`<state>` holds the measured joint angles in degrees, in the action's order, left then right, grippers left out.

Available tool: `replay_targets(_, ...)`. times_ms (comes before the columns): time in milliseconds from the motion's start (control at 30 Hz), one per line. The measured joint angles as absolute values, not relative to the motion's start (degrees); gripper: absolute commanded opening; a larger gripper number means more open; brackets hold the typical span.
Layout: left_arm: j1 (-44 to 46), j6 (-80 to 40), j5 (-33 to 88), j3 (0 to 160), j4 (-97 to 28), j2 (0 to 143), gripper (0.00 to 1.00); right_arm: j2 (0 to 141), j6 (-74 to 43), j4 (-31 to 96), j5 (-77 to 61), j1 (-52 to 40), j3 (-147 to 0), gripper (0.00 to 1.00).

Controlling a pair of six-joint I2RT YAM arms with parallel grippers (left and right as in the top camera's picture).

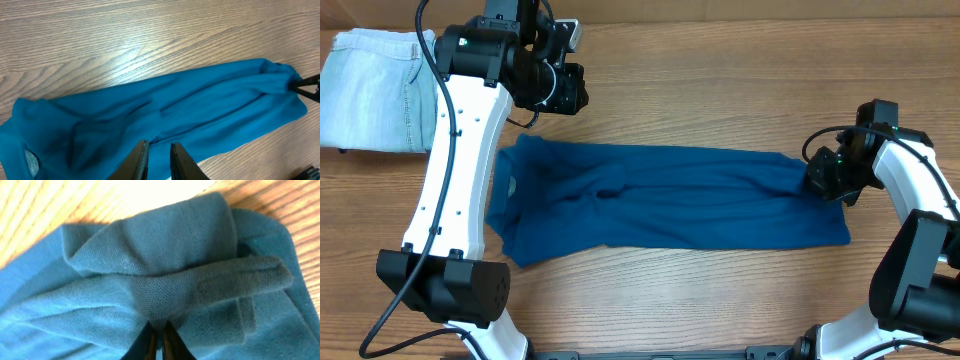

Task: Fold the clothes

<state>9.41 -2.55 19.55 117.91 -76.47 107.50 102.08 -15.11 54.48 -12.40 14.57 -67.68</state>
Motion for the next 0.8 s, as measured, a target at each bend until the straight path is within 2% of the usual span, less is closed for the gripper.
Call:
replay_targets(700,9.41,-2.55,19.46,117.91,-76.36,107.50,0.21,96.38,-15.00,63.09,-7.05,14.52,-66.00,0.05)
replay_targets(733,9.41,-2.55,19.33,117.91,-76.27,107.50,0.21,96.38,-14.96,63.02,-6.87,14.52,-65.30,0.06)
replay_targets(767,9.41,-2.55,19.31,117.91,-76.20,107.50,0.20,96.38,-14.98,63.00,-6.66,14.52,-64.77,0.11)
replay_targets(800,9.41,-2.55,19.27,117.91,-76.20,107.50,0.20,96.38,-15.03,62.94,-6.39,14.52,-64.07,0.26)
